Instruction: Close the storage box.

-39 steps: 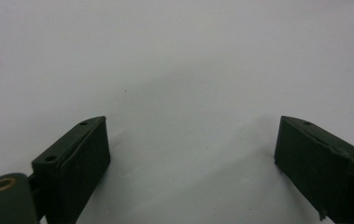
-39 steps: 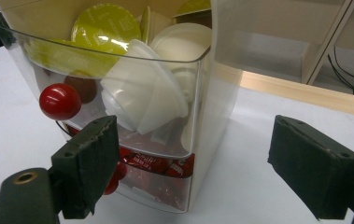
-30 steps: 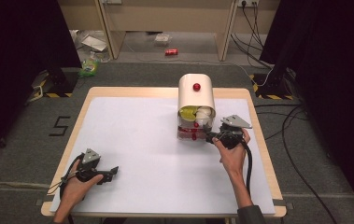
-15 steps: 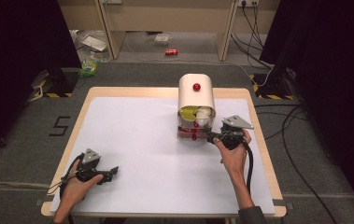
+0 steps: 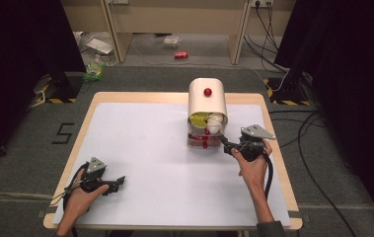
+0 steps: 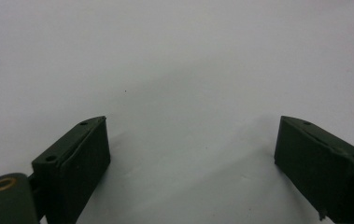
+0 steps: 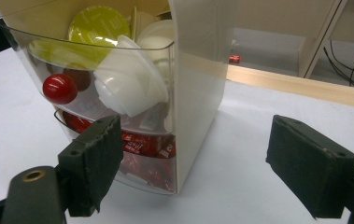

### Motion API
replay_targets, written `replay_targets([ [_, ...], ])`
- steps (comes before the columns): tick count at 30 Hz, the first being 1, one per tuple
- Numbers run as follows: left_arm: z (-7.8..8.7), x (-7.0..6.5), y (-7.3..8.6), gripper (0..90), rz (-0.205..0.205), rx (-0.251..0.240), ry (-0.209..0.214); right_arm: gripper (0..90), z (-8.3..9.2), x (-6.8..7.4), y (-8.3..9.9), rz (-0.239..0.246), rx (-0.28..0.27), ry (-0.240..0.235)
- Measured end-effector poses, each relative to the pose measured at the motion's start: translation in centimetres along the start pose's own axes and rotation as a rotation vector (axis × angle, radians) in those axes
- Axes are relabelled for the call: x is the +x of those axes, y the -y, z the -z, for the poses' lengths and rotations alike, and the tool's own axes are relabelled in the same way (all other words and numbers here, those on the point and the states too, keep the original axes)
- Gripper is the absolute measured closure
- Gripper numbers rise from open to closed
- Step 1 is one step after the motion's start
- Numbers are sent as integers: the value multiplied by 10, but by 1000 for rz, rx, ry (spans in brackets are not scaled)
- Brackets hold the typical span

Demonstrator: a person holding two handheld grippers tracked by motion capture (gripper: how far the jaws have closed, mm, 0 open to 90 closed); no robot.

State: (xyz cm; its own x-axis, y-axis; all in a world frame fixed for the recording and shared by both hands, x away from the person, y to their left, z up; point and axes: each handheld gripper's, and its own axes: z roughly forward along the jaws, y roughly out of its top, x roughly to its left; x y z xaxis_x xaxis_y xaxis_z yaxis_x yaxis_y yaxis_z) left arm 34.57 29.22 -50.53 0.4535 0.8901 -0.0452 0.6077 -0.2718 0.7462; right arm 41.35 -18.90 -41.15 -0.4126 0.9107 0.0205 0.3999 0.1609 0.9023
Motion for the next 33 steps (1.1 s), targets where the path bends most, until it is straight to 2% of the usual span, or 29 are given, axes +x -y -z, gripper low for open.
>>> replay_targets([
  [33, 0, 0, 0, 99, 0, 0, 1, 196, 28, -1, 8, 15, 0, -14],
])
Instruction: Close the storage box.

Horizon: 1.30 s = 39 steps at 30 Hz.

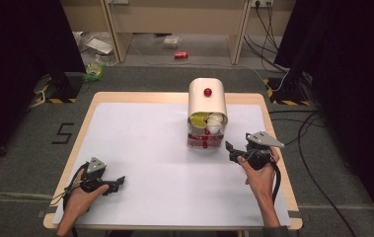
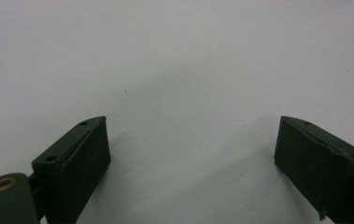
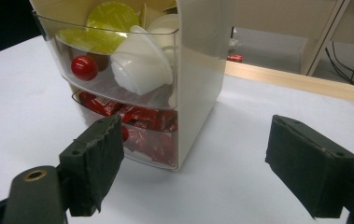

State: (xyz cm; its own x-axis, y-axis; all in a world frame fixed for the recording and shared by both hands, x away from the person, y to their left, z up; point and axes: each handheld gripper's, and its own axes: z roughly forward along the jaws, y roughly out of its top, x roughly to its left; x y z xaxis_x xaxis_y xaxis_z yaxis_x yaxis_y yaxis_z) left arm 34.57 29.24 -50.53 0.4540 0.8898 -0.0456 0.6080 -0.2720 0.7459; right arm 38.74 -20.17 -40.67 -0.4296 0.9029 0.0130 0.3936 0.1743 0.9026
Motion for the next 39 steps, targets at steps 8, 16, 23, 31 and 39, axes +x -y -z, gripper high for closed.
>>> replay_targets([
  [8, 0, 0, 0, 99, 0, 0, 0, 195, 5, 3, 2, 3, 3, -13],
  [16, 0, 0, 0, 97, 0, -1, -1, 171, 5, 10, 5, 3, 6, -34],
  [23, 0, 0, 0, 98, 0, 0, 0, 160, 5, 16, 8, 11, 24, -46],
  [31, 0, 0, 0, 98, -1, 0, -1, 156, 8, 21, 15, 16, 36, -58],
  [39, 0, 0, 0, 98, -1, 0, -1, 156, 13, 20, 22, 20, 43, -64],
])
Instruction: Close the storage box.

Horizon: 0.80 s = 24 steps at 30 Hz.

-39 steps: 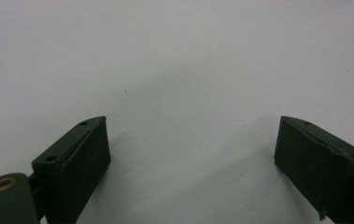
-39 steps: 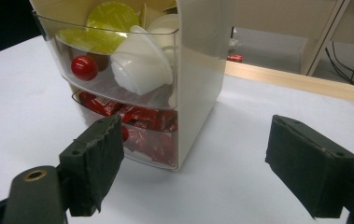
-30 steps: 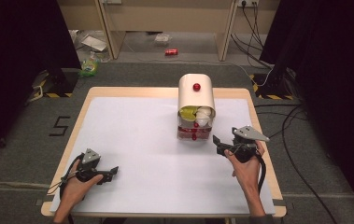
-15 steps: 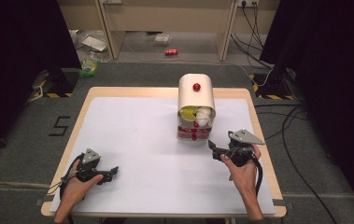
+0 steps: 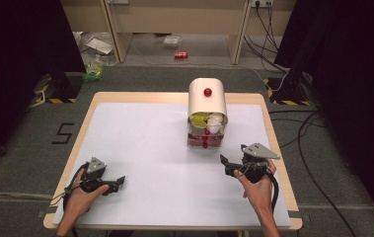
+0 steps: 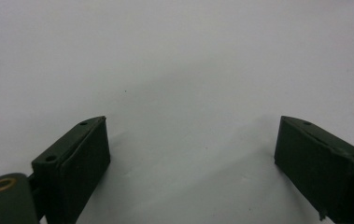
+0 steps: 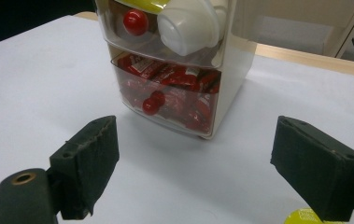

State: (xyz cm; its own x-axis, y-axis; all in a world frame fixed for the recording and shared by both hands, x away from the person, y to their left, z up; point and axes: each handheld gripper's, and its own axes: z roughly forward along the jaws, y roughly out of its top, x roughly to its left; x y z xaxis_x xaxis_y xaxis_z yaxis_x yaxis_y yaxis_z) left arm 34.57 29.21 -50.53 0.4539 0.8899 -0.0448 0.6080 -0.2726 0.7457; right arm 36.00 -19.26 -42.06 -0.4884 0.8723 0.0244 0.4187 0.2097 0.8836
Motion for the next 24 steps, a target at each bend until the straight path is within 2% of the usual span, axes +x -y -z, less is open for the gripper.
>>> replay_targets([
  [24, 0, 0, 0, 98, 0, 0, 0, 156, 11, -3, 18, 5, 33, -7],
])
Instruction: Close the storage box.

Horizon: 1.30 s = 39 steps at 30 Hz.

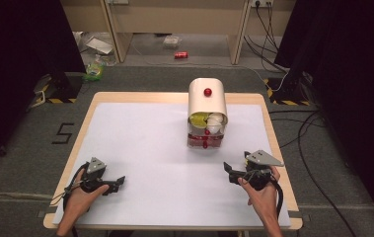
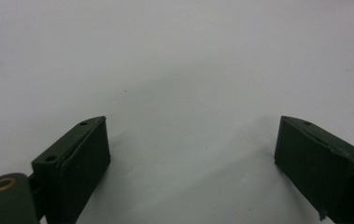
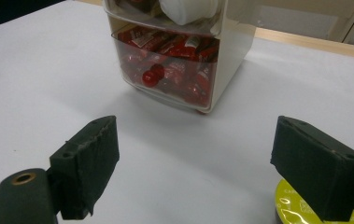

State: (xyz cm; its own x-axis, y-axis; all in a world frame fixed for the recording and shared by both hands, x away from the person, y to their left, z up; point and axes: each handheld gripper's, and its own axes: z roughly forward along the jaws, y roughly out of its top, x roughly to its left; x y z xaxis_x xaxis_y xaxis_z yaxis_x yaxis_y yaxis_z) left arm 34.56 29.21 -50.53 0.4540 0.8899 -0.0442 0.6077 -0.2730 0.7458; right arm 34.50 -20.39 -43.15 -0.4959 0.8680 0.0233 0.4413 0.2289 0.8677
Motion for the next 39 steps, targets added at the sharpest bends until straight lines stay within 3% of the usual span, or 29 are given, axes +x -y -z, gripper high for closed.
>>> replay_targets([
  [39, 0, 0, 0, 98, 0, 0, 0, 156, 15, -8, 33, -17, 52, 6],
])
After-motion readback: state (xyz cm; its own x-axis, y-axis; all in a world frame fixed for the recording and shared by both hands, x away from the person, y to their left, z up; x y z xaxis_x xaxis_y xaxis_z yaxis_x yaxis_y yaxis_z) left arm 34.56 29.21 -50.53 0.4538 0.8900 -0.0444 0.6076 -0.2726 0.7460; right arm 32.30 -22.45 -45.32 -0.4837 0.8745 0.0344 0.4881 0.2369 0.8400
